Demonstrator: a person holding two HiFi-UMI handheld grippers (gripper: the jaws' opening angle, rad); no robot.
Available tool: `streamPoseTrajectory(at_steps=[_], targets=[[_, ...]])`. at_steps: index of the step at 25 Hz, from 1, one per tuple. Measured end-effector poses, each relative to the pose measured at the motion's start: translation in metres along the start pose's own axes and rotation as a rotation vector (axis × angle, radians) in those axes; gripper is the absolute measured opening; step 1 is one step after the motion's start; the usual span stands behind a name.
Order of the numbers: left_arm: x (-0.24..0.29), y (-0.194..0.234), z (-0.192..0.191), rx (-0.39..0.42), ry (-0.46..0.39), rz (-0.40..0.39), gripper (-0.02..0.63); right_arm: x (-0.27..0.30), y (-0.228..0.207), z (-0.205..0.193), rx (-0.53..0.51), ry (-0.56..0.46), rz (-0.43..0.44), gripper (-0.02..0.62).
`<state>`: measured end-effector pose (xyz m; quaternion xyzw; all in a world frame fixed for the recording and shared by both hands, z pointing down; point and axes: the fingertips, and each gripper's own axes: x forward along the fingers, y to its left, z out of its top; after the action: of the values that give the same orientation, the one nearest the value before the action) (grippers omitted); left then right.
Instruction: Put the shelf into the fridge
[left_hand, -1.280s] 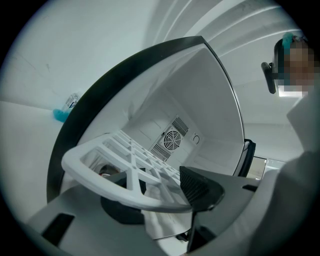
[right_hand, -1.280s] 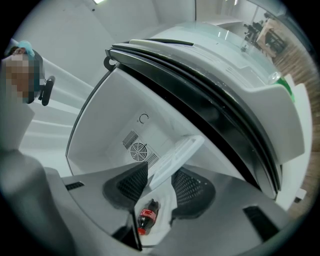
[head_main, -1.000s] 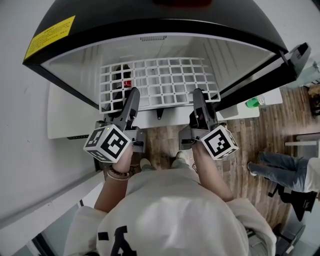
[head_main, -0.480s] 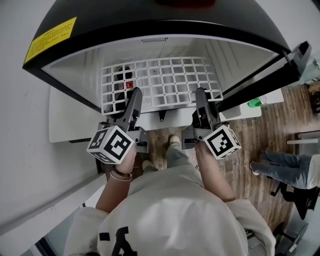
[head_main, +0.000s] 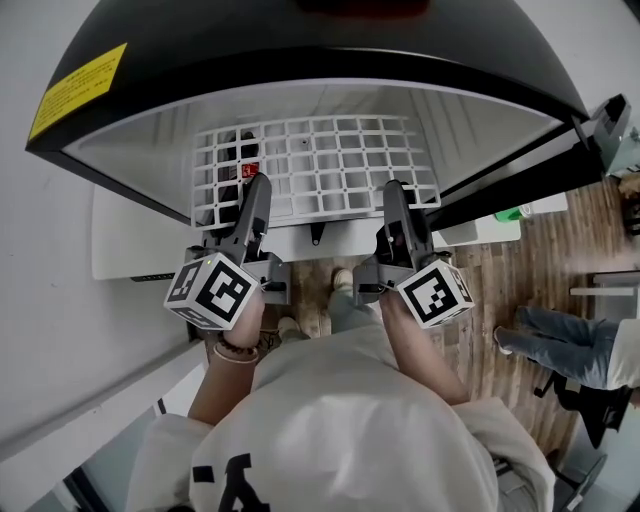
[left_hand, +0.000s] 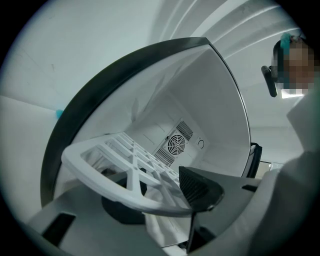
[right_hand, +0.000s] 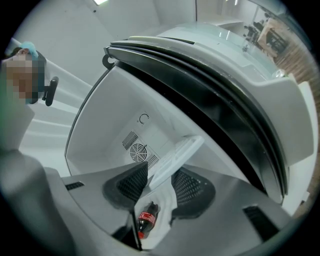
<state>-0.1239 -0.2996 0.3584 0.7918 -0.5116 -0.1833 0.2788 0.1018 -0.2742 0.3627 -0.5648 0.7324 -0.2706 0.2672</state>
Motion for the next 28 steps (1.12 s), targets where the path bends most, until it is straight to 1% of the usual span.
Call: streamPoseTrajectory(at_steps=[2,7,28], targets=[[0.001,0.001,0.000,-0.001,0.001,0.003,0.204,0.001,-0.001,0.000,0.001,0.004,-0.003,0.161],[0.004,0.000,0.000,-0.002,0.007,0.000,0.204,0.006,0.002,0.003,-0.006,-0.002,0.022,0.161],[0.014,0.005,0.005,-0.005,-0.011,0.010,0.204,0.016,0.001,0.003,-0.002,-0.001,0.021,0.161]])
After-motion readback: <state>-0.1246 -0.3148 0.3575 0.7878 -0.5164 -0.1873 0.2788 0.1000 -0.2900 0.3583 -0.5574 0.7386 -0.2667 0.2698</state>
